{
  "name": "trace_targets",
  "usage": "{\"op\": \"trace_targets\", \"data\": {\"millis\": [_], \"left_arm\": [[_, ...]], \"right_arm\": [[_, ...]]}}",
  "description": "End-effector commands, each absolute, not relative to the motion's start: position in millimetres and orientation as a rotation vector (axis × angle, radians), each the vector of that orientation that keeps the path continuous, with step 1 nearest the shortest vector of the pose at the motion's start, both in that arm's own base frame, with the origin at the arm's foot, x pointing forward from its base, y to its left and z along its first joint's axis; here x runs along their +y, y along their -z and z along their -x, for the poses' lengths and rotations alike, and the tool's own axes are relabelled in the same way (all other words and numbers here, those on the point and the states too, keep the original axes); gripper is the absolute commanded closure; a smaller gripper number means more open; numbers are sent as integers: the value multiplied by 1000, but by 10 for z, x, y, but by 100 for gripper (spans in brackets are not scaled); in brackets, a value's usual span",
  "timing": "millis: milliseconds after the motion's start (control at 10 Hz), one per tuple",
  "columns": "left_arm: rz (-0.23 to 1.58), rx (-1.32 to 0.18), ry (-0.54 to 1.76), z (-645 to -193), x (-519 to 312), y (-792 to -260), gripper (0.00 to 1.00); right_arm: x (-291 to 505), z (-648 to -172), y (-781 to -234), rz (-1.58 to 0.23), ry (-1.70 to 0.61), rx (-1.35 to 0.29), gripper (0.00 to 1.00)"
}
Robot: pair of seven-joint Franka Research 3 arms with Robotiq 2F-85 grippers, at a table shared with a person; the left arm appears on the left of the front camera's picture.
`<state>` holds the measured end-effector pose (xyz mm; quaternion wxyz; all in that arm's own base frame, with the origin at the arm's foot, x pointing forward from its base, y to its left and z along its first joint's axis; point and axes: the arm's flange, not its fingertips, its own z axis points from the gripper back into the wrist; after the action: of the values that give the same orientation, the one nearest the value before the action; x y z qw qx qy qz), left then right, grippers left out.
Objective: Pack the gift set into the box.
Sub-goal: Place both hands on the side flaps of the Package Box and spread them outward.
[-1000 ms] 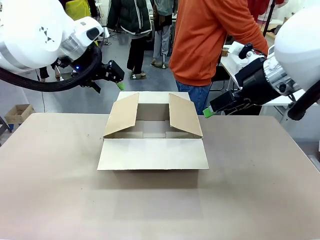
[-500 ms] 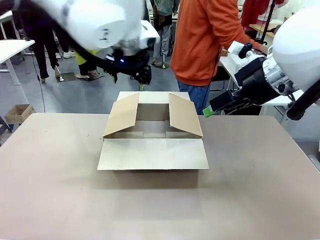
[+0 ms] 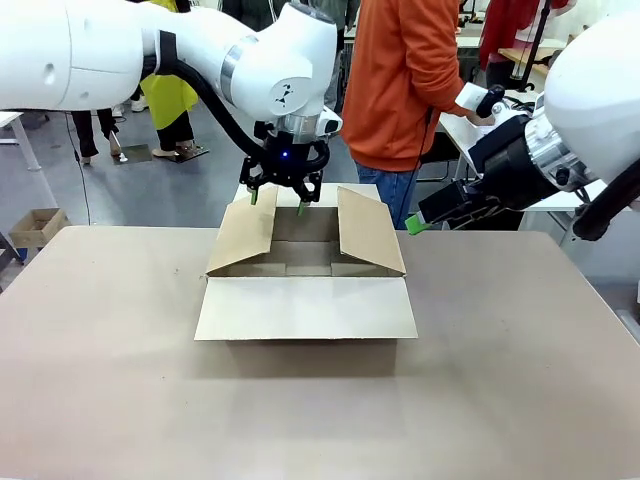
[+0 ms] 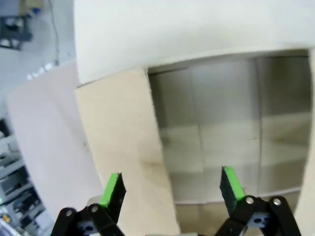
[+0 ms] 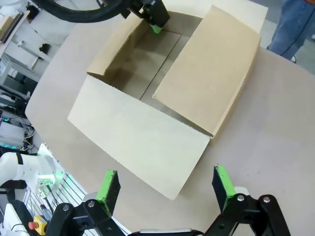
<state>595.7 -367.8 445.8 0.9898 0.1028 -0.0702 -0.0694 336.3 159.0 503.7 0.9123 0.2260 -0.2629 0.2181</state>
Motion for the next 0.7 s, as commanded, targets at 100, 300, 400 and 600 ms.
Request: {"op": "trace_targets", "data": {"millis": [100, 300, 400, 600], "left_arm": [[-304, -75, 155, -5857, -3476, -4370, 0], [-348, -51, 183, -5774, -3414, -4278, 0], [-352, -52, 178, -5759, -3384, -4262, 0], [-398, -64, 161, -5761, -3242, -4278, 0]], "right_arm": [[1628, -3380, -5030, -478, -442, -560, 0], [1628, -3380, -5030, -478, -442, -560, 0], [1628, -3380, -5030, -478, -442, -560, 0], [1628, -3380, -5030, -478, -442, -560, 0]]}}
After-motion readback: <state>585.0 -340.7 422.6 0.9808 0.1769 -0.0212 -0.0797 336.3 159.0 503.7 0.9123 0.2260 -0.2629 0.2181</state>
